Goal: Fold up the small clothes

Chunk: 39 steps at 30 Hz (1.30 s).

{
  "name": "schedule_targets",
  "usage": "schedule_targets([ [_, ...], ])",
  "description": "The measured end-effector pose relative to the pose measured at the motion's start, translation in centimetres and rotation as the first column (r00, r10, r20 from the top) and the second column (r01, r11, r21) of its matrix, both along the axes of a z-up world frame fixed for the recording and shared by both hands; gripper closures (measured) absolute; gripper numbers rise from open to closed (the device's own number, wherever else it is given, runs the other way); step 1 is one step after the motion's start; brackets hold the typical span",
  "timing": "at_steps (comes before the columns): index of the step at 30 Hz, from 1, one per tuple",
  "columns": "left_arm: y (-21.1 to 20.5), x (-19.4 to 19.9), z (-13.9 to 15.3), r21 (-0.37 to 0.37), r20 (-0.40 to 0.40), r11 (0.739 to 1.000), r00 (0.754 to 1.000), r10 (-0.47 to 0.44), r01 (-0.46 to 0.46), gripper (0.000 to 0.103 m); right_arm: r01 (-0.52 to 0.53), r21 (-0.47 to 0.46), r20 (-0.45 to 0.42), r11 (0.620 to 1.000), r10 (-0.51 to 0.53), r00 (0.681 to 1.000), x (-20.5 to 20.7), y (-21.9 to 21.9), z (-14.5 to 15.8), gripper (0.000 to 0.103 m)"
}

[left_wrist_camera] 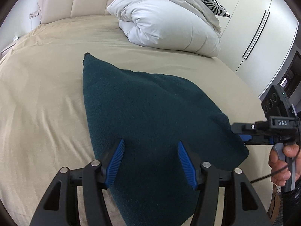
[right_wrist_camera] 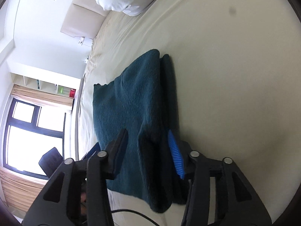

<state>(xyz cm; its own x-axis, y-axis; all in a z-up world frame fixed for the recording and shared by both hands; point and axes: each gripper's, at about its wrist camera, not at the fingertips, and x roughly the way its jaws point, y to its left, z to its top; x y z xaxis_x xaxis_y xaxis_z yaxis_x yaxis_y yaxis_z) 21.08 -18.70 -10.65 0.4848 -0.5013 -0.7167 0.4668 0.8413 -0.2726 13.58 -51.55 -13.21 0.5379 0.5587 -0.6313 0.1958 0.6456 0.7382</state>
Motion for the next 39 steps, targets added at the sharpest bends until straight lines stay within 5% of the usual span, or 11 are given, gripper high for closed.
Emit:
schedule_targets([
  [4, -0.4, -0.2, -0.2, 0.038, 0.014, 0.999, 1.0, -0.003, 0.003, 0.042, -0.075, -0.114, -0.043, 0.991, 0.07, 0.997, -0.9, 4.0, -0.9, 0.064],
  [6, -0.4, -0.1, -0.3, 0.043, 0.015, 0.999, 1.0, -0.006, 0.005, 0.042, -0.07, -0.101, -0.065, 0.992, 0.063, 0.996, -1.5, 3.7, -1.8, 0.088],
  [8, -0.5, -0.1, -0.4, 0.049, 0.016, 0.999, 1.0, -0.01, 0.009, 0.042, -0.03, -0.029, -0.058, 0.999, 0.028, 0.998, -2.3, 2.8, -2.8, 0.091],
  [16, -0.5, -0.5, 1.0, 0.076, 0.045, 0.997, 0.999, -0.011, 0.007, 0.042, 0.071, 0.233, -0.038, 0.97, -0.064, 0.997, -3.8, 1.9, -7.4, 0.093],
  [18, -0.2, -0.5, 2.4, 0.066, 0.104, 0.998, 0.995, 0.0, -0.007, 0.042, 0.04, 0.21, -0.042, 0.977, -0.032, 0.999, -3.6, 2.2, -6.9, 0.088],
  [23, -1.3, 3.3, 3.5, 0.074, 0.142, 0.997, 0.99, 0.006, -0.016, 0.042, 0.055, -0.042, 0.016, 0.998, -0.054, 0.998, -3.1, 2.4, -1.4, 0.083],
  [28, -2.5, 8.7, 1.5, 0.14, 0.078, 0.989, 0.996, 0.043, -0.054, 0.043, -0.065, 0.057, 0.209, 0.996, 0.051, 0.977, 1.5, 4.9, 2.1, 0.083],
  [31, -1.5, 10.6, -1.1, 0.076, -0.026, 0.994, 0.997, 0.077, -0.075, 0.04, -0.09, 0.048, 0.151, 0.995, 0.081, 0.985, 5.5, 7.3, -0.4, 0.083],
  [33, -1.3, 10.5, -1.7, 0.066, -0.016, 0.996, 0.998, 0.061, -0.06, 0.039, -0.055, 0.028, 0.053, 0.998, 0.054, 0.997, 7.1, 6.9, -3.9, 0.103],
  [36, -1.7, 10.5, -2.0, 0.08, -0.012, 0.996, 0.999, 0.044, -0.043, 0.038, -0.019, 0.158, 0.101, 0.987, 0.002, 0.995, 6.5, 5.1, -6.4, 0.103],
  [39, -1.8, 10.6, -2.2, 0.08, -0.019, 0.996, 0.999, 0.037, -0.035, 0.037, -0.025, 0.126, 0.114, 0.992, 0.01, 0.993, 5.5, 5.0, -6.0, 0.103],
])
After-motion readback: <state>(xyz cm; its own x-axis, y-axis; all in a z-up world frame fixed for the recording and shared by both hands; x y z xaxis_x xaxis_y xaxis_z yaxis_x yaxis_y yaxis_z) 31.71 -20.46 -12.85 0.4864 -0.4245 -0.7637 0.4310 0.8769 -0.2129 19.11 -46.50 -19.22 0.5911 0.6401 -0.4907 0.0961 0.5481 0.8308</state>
